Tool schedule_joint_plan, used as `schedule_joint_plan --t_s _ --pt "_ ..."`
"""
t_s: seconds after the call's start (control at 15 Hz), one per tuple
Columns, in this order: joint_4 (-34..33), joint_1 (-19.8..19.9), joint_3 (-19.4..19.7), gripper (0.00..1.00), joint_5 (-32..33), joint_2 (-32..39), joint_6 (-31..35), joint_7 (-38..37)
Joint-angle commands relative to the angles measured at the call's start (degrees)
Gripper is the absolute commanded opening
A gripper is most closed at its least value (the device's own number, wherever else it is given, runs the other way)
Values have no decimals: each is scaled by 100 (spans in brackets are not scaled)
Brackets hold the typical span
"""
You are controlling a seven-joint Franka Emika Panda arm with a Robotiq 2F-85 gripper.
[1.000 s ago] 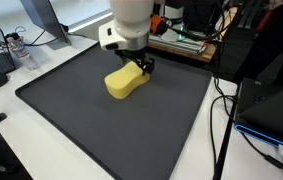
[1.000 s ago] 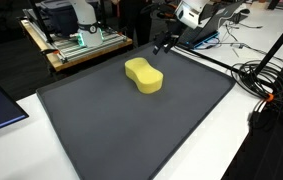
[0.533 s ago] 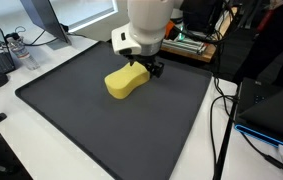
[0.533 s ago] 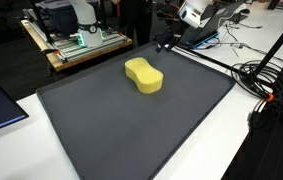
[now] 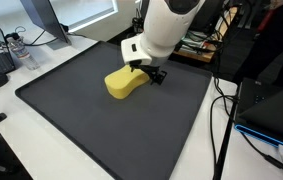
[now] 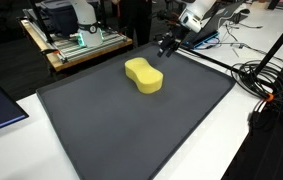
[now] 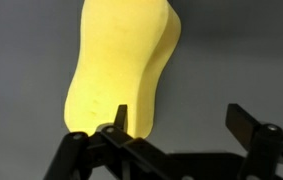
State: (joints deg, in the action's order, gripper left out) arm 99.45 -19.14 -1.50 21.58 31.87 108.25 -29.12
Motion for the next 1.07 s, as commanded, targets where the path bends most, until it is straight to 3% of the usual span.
schedule_joint_plan --t_s 0.0,1.0 --pt "-26 -6 1 100 -6 7 -16 1" --pt "246 -411 258 100 1924 571 1213 -525"
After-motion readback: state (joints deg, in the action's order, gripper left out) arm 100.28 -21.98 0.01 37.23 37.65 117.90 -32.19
